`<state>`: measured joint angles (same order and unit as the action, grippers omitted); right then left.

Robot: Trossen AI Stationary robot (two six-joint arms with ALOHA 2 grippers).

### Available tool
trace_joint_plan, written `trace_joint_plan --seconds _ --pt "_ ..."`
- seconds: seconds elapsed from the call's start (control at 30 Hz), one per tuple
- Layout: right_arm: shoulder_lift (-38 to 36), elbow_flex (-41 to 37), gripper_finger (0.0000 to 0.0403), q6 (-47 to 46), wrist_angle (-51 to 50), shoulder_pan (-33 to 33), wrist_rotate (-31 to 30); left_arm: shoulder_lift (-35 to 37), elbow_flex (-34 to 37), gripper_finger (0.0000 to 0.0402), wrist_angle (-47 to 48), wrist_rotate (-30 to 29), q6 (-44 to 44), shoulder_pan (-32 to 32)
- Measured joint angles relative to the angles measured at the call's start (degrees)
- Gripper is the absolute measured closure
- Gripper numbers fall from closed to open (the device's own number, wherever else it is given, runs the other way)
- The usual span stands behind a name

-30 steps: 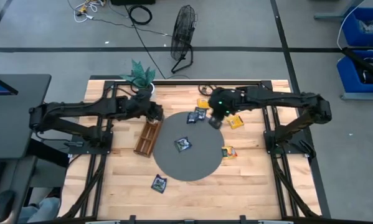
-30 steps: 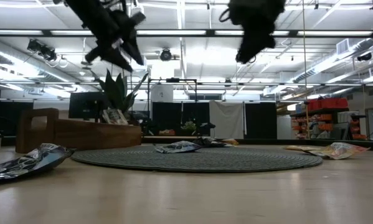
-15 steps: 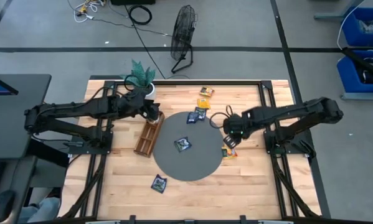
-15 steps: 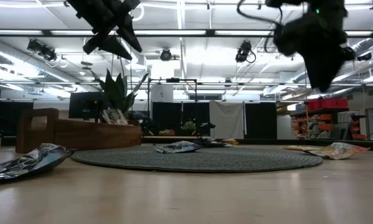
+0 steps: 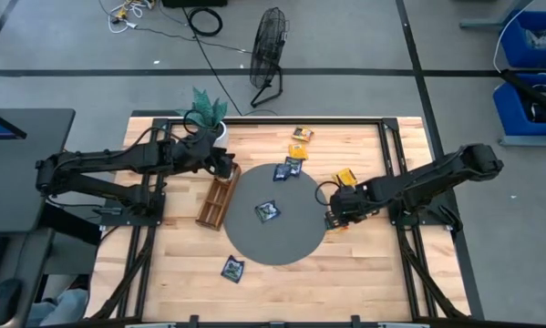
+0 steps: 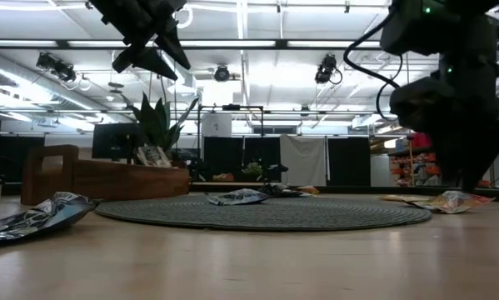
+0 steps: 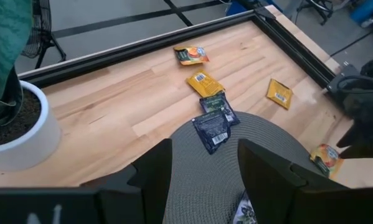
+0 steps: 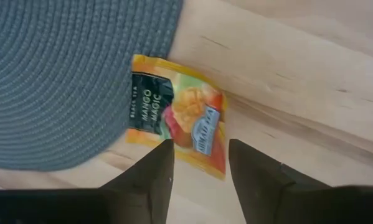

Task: Pick & Place Tea
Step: Put the yellow tea bag into the middle section of the wooden organizer

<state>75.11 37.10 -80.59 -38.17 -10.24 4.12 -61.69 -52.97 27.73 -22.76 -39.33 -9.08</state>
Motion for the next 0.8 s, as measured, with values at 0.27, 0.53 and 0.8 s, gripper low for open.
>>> trace_joint_plan --seconds 0.27,0.53,0.8 --pt "0.00 -4.63 0.0249 -3.35 6.07 0.00 -0.22 0.00 0.00 0.0213 0.00 0.11 0.13 0.00" --pt "-0.04 -6.54 0.0318 -3.44 6.84 0.00 -0.98 -0.02 0.00 0.0213 0.00 0.15 0.13 0.00" --pt "0.02 -5.06 0.0393 -1.43 8.53 0.00 -2.10 -0.04 0.00 0.0213 0.00 0.15 -0.20 0.00"
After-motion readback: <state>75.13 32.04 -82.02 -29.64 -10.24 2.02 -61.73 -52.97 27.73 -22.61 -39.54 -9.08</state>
